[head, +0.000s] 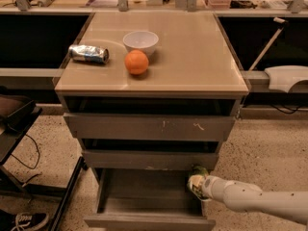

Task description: Place green jalapeno chip bag into bottom drawer

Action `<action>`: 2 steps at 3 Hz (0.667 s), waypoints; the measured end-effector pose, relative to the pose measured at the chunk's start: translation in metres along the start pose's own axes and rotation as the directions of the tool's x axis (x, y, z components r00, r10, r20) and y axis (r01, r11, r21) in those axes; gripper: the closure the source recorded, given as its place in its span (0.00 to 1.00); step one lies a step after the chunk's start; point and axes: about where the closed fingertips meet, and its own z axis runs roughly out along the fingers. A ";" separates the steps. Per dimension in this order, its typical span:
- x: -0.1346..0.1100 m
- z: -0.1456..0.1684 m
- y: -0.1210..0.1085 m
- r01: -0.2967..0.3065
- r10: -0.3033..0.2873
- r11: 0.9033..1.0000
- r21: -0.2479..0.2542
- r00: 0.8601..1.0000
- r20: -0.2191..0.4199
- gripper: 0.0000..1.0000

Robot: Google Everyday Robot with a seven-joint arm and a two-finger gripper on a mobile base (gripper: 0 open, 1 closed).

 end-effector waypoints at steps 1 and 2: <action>-0.002 0.038 -0.008 -0.125 0.127 0.988 -0.095 0.992 0.011 1.00; 0.001 0.055 -0.007 -0.199 0.200 0.971 -0.131 0.980 -0.013 1.00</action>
Offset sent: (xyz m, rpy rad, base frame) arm 0.0187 0.0072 -0.0279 0.1236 -0.0128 -0.0681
